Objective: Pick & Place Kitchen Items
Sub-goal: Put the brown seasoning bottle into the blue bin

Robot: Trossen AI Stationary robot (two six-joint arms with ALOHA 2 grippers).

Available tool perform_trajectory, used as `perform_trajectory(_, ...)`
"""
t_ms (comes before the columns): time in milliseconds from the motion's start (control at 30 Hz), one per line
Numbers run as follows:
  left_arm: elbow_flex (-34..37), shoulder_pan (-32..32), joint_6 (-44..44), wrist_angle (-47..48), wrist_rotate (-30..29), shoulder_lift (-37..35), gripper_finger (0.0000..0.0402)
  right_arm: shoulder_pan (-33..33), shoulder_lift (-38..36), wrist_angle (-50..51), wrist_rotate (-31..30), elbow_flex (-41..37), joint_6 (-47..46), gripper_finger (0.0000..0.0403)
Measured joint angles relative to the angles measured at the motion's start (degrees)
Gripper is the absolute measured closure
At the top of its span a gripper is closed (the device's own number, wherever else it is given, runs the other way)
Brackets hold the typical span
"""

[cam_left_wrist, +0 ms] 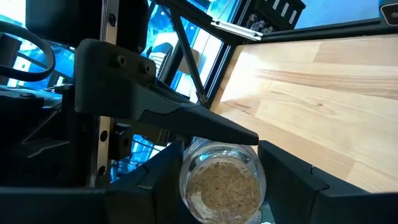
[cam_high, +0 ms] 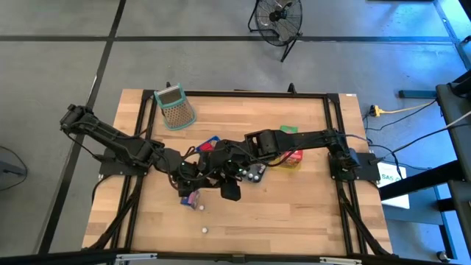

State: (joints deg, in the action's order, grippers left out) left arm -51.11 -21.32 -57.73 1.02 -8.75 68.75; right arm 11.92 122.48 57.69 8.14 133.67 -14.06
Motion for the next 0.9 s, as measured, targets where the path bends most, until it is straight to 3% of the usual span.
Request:
perform_trajectory(367, 0.15, -0.74, 0.02, 0.11, -3.78, 0.17, 0.0223, -0.02, -0.22, -1.34, -5.63, 0.43, 2.16, 0.0181)
perform_trajectory(567, 0.15, -1.31, 0.18, 0.94, -5.82, 0.22, 0.0223, 0.23, -0.34, -0.61, -5.76, 0.34, 2.94, 0.018)
perform_trajectory(900, 0.14, -1.46, 1.5, 1.5, -8.1, 0.13, 0.0223, 2.94, -2.66, 6.19, -8.78, 1.29, 2.76, 0.0178)
